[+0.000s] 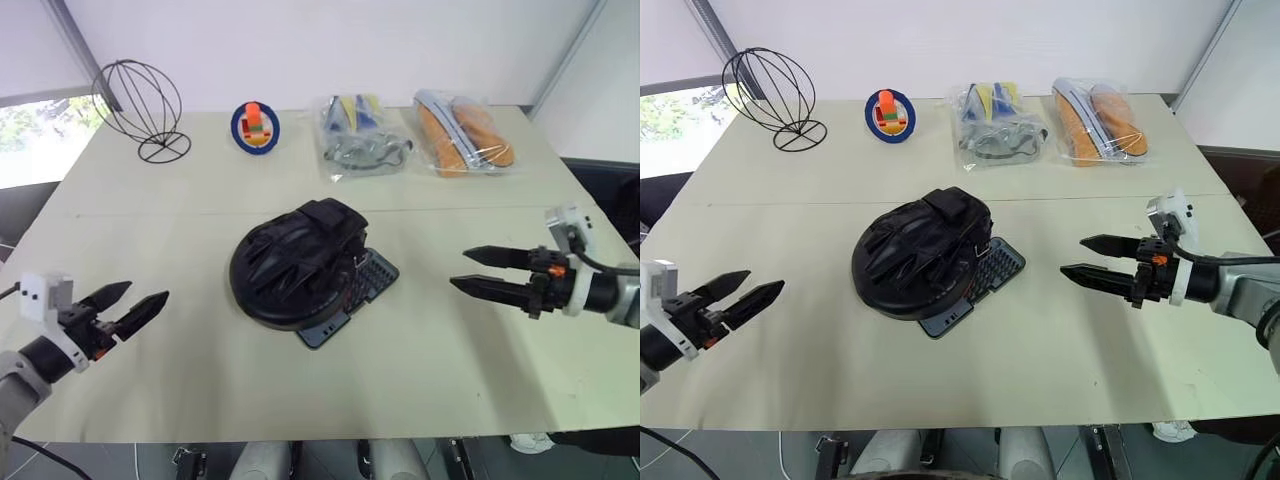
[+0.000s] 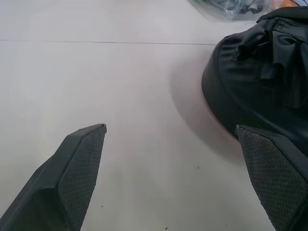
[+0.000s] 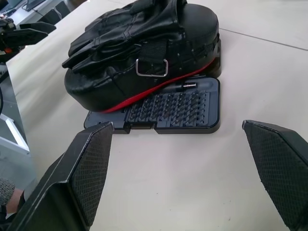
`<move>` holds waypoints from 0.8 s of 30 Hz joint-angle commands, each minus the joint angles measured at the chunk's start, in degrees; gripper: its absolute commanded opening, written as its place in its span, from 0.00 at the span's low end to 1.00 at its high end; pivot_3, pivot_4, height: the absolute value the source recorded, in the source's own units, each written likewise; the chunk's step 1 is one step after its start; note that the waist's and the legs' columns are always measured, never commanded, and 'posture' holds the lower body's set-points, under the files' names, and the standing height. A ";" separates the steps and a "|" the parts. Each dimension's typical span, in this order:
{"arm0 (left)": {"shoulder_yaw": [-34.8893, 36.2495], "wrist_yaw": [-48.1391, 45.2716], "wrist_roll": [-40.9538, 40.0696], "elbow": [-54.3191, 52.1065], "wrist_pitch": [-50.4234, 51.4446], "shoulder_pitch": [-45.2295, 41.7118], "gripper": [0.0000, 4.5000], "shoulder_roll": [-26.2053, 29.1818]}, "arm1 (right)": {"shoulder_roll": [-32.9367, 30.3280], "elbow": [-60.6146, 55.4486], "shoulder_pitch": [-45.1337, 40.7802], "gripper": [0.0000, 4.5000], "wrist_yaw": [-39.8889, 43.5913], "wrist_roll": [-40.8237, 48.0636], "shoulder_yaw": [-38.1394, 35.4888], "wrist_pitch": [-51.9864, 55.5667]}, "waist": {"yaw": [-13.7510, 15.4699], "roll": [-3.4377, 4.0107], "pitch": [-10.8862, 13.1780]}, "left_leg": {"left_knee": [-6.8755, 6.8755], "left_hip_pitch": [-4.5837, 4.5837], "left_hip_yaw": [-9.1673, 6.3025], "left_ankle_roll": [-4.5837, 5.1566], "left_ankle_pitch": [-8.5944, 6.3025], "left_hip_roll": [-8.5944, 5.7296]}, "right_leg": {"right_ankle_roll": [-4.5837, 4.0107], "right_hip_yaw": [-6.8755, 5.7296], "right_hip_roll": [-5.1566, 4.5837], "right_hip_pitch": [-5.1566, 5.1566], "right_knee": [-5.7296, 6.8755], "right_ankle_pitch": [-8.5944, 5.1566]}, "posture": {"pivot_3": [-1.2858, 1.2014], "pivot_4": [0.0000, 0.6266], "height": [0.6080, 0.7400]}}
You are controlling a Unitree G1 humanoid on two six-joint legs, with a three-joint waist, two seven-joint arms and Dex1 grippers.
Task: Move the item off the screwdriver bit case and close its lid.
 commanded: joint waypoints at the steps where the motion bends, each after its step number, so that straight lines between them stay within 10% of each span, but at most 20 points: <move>1: -0.21 -0.56 3.47 0.82 -3.66 0.08 1.00 1.09 | 1.13 -0.32 -0.23 0.99 -0.46 -0.93 0.20 -2.45 | 0.00 0.00 0.00 | 0.00 0.00 0.00 0.00 0.00 0.00 | 0.00 0.00 0.00 0.00 0.00 0.00 | 0.52 0.24 1.00; 24: -1.24 -1.02 1.04 0.98 -3.79 -3.39 1.00 0.35 | 2.22 -0.91 -1.01 0.99 -1.06 -2.31 2.09 -4.59 | 0.00 0.01 -0.01 | 0.00 0.01 0.01 0.00 0.00 -0.01 | 0.01 0.00 0.01 0.00 0.01 0.01 | 0.52 0.24 1.00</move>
